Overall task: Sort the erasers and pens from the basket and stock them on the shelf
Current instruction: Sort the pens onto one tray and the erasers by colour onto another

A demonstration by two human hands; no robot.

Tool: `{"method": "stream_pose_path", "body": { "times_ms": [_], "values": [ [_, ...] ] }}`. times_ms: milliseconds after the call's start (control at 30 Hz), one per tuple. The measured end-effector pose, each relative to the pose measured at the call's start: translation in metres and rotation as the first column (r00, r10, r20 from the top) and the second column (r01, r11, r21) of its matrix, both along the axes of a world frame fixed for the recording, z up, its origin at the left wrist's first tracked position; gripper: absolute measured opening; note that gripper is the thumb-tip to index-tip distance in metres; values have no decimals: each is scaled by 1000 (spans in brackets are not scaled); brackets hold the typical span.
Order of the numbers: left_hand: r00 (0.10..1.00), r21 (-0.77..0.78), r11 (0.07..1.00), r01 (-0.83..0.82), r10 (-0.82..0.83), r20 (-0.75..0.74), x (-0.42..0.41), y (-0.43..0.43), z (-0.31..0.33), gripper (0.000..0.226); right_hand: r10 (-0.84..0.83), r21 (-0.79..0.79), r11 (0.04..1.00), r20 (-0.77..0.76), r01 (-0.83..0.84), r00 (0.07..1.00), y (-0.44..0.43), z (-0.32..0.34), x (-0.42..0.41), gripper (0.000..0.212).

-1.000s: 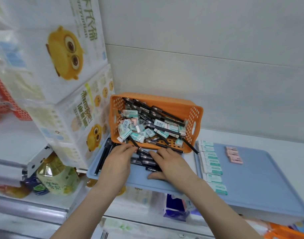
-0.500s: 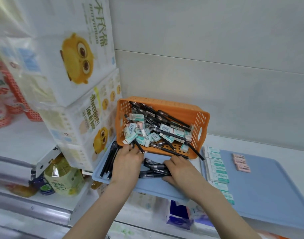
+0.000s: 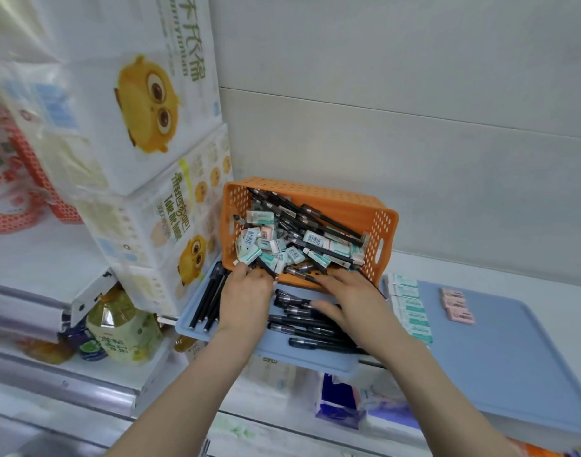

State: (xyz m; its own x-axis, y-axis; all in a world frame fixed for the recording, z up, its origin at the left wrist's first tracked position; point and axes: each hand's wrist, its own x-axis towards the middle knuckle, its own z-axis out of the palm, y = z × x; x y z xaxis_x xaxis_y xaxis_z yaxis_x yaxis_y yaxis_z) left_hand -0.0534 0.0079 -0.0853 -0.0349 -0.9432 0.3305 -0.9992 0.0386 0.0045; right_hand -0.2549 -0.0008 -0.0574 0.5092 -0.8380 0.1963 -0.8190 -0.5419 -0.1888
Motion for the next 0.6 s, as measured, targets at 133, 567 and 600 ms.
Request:
{"method": "stream_pose_path", "body": {
  "times_ms": [133, 567, 600],
  "values": [
    [1000, -17, 1000, -12, 12, 8, -3, -1, 3, 42, -27, -39, 999, 98, 30, 995, -23, 12, 18, 31],
    [994, -106, 989, 107, -110, -28, 12, -11, 0, 35, 84, 16, 996, -123, -83, 989, -89, 10, 94, 59],
    [993, -97, 989, 116, -118, -18, 12, -12, 0, 35, 92, -4, 996, -122, -93, 988, -90, 9, 94, 56]
  ]
}}
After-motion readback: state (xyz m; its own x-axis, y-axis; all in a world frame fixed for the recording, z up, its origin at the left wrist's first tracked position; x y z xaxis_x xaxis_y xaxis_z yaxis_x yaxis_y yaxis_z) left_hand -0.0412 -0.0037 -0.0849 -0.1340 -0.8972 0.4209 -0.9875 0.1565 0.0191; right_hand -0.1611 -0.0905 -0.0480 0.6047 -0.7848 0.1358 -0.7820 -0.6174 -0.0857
